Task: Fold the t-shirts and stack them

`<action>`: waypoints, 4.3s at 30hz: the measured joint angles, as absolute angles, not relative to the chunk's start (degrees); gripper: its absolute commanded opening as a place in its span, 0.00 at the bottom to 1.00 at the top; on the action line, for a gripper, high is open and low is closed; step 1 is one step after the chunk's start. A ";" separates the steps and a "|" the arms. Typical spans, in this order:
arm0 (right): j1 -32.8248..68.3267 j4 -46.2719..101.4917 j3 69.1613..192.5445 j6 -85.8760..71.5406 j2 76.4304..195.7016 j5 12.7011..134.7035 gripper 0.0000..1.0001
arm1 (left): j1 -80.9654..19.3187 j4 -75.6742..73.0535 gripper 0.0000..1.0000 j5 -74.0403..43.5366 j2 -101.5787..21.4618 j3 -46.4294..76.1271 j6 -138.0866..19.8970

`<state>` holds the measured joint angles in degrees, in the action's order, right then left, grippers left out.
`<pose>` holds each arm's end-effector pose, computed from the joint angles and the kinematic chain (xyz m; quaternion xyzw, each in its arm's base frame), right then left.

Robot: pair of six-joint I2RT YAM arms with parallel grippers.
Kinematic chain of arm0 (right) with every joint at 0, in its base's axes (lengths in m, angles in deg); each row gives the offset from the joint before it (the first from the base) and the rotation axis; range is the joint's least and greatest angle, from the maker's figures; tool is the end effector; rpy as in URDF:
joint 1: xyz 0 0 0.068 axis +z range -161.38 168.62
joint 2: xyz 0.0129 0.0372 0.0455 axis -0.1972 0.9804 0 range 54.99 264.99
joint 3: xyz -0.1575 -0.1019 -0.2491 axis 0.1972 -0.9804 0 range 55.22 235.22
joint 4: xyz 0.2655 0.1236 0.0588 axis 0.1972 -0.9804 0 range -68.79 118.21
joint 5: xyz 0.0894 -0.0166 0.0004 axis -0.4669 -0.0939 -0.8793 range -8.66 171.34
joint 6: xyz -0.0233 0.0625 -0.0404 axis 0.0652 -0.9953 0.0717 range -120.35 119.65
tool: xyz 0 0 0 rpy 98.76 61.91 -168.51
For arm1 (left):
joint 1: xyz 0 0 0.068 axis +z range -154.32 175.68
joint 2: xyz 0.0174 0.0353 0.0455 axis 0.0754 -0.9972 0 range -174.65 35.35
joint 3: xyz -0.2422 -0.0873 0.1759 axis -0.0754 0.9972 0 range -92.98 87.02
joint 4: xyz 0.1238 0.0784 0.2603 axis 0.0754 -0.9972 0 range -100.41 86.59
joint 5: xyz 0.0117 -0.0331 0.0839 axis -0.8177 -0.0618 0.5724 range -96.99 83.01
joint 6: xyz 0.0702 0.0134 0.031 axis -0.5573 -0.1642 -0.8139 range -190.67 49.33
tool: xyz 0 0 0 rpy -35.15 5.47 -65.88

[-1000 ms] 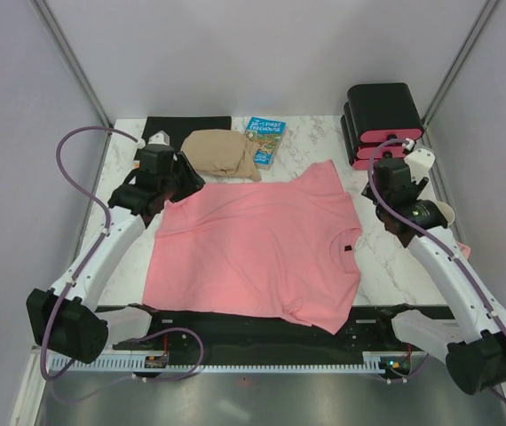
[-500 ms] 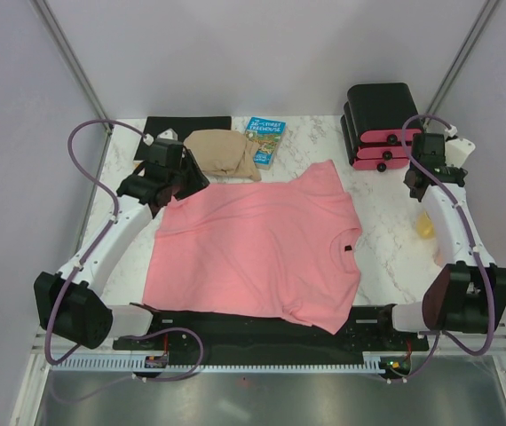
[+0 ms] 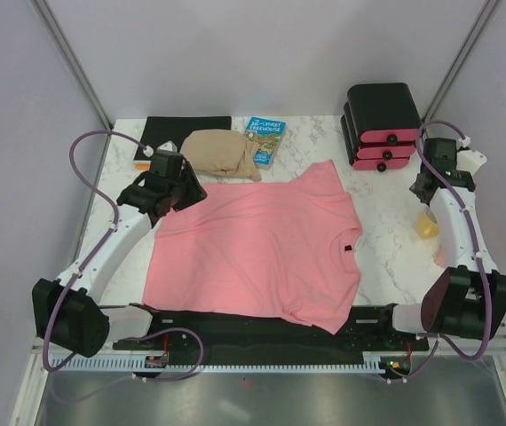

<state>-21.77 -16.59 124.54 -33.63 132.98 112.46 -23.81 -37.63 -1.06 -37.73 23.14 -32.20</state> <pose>0.3134 -0.0925 0.3221 0.4183 0.8179 -0.1898 0.3464 0.3074 -0.1015 0.3218 -0.1714 0.9013 -0.1498 0.3685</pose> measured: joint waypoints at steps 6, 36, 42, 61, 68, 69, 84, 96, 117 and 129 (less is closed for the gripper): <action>-22.32 -16.39 121.65 -33.54 131.82 111.95 0.67 | -23.81 -37.70 0.51 -1.03 -34.39 27.64 -32.22; -27.52 -6.54 117.89 -29.94 141.94 103.69 0.66 | -23.85 -37.61 0.50 -1.03 -33.38 29.09 -33.27; -27.67 -5.31 117.89 -29.43 144.87 103.63 0.63 | -23.85 -37.61 0.50 -1.06 -33.64 29.06 -33.27; -28.50 -4.35 118.27 -28.19 146.10 104.11 0.00 | -23.85 -37.61 0.50 -1.08 -34.15 29.09 -33.24; -28.52 -4.61 118.27 -26.42 145.18 101.51 0.00 | -23.85 -37.59 0.50 -1.30 -34.34 29.06 -33.22; -28.46 -4.79 118.27 -26.26 144.78 100.68 0.00 | -23.85 -37.61 0.50 -1.34 -34.45 29.06 -33.22; -12.74 -6.75 139.16 -24.01 148.50 97.33 0.00 | -24.12 -37.61 0.46 -3.09 -35.02 29.06 -33.22; -5.53 -9.86 170.98 -22.42 171.54 90.64 0.00 | -24.29 -39.18 0.47 -3.11 -35.90 26.99 -33.57; -0.09 -7.65 175.92 -21.54 178.55 82.23 0.00 | -24.47 -41.08 0.47 -2.63 -36.24 27.01 -33.55; 4.18 -6.62 186.26 -19.79 190.14 79.65 0.00 | -24.75 -41.94 0.46 -2.54 -36.24 27.62 -33.55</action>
